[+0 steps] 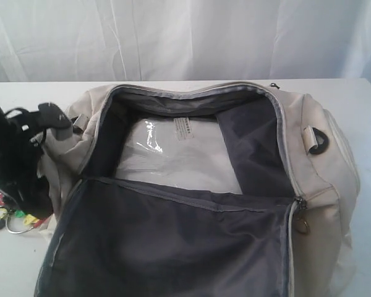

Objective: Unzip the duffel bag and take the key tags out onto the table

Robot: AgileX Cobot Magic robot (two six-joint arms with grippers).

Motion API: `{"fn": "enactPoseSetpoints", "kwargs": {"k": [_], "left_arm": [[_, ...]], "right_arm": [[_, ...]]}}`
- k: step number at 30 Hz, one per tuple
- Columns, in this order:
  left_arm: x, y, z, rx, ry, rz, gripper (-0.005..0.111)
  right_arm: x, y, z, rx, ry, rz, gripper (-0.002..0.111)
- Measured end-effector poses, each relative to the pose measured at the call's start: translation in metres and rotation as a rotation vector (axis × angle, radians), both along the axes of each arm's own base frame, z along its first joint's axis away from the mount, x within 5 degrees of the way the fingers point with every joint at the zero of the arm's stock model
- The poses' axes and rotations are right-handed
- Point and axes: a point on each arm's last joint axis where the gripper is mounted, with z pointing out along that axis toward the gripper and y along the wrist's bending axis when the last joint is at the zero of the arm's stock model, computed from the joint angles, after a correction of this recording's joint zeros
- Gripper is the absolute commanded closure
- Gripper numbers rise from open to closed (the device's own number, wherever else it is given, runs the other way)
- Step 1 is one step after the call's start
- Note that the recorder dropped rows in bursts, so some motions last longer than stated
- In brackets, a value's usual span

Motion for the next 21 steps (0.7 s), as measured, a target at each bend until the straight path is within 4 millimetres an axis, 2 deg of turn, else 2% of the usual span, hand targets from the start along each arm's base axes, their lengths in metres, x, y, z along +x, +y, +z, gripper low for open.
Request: {"fn": "enactPoseSetpoints", "kwargs": {"k": [5,7,12,16,21], "left_arm": [[-0.002,0.000,0.049,-0.031,-0.046,0.041,0.043],[-0.002,0.001,0.066,-0.027,-0.078,0.056,0.046],[-0.008,0.012,0.097,0.038,-0.134,0.139,0.075],[-0.019,0.019,0.121,0.058,-0.172,0.186,0.107],[-0.051,0.028,0.154,-0.024,-0.333,0.210,0.107]], "right_arm": [[0.000,0.000,0.000,0.002,0.001,-0.001,0.108],[0.000,0.000,0.000,0.002,0.001,-0.001,0.108],[0.000,0.000,0.000,0.002,0.001,-0.001,0.108],[0.000,0.000,0.000,0.002,0.001,-0.001,0.108],[0.000,0.000,0.000,0.002,0.001,-0.001,0.108]]}}
